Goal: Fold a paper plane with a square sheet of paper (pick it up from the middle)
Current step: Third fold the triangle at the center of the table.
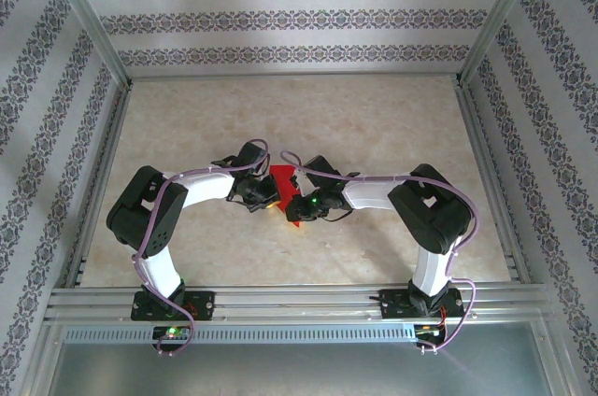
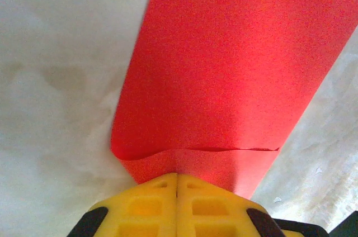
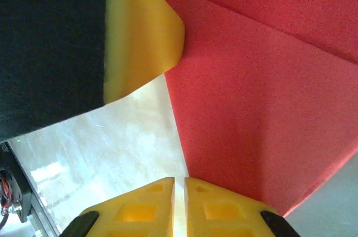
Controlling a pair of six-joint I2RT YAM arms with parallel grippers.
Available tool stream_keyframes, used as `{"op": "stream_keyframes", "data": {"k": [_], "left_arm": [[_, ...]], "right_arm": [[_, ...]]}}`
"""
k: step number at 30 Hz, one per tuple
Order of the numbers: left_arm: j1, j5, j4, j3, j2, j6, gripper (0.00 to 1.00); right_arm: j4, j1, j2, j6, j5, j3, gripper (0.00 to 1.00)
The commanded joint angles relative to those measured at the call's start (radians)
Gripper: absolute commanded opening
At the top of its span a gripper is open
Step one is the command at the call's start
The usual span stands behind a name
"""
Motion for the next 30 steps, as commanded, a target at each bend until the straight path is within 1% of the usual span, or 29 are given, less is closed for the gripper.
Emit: {"op": "stream_keyframes", "data": {"k": [1, 11, 18, 30], "left_arm": [[-0.014, -0.024, -0.062, 0.002, 0.034, 0.022, 0.06], [-0.014, -0.022, -0.067, 0.005, 0.044, 0.027, 0.05], [-0.014, -0.026, -0.069, 0.006, 0.048, 0.022, 0.05], [-0.013, -0.05, -0.102, 0.019, 0.061, 0.026, 0.05]], "right_arm": [[-0.028, 0.004, -0.058, 0.023, -0.02, -0.008, 0.14], [-0.028, 0.009, -0.034, 0.031, -0.024, -0.059, 0.14], [-0.031, 0.015, 0.002, 0.024, -0.024, -0.061, 0.14], [-0.082, 0.022, -0.065, 0.027, -0.027, -0.116, 0.14]]}}
